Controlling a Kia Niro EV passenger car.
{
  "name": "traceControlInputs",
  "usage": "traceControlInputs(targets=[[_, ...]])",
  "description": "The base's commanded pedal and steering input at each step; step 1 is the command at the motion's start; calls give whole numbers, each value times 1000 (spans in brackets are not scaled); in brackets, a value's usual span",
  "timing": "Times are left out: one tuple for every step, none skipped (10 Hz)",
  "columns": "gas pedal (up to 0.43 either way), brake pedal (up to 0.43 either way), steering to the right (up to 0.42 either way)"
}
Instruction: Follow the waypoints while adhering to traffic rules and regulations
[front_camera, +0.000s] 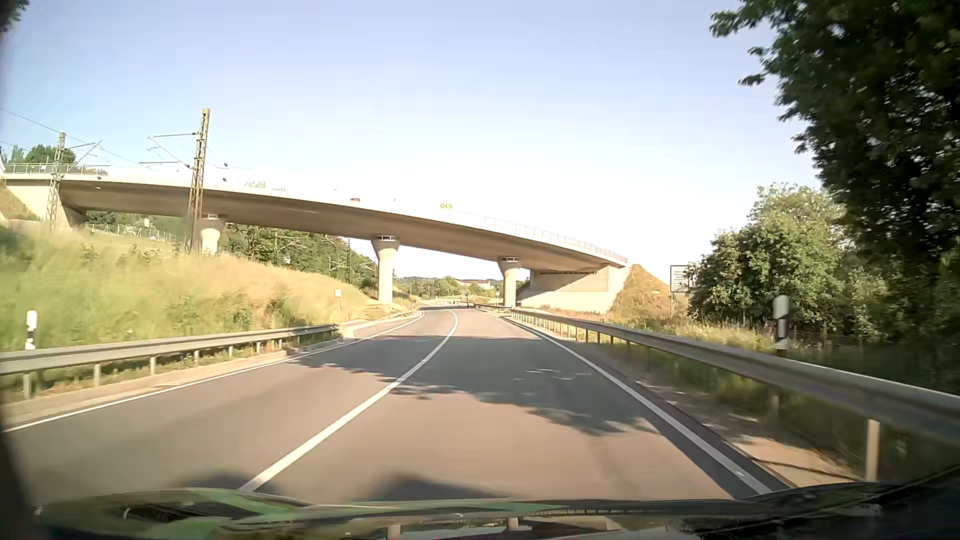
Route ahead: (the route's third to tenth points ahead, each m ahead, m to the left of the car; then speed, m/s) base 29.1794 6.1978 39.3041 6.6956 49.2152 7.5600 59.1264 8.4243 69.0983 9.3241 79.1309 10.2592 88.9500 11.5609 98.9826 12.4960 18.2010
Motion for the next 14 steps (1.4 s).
traceControlInputs(targets=[[110, 0, -13], [110, 0, -11], [110, 0, -9], [110, 0, -9], [98, 0, -8], [87, 0, -9], [87, 0, -9], [87, 0, -9], [87, 0, -9], [87, 0, -8], [87, 0, -9], [87, 0, -8], [87, 0, -8], [87, 0, -9]])
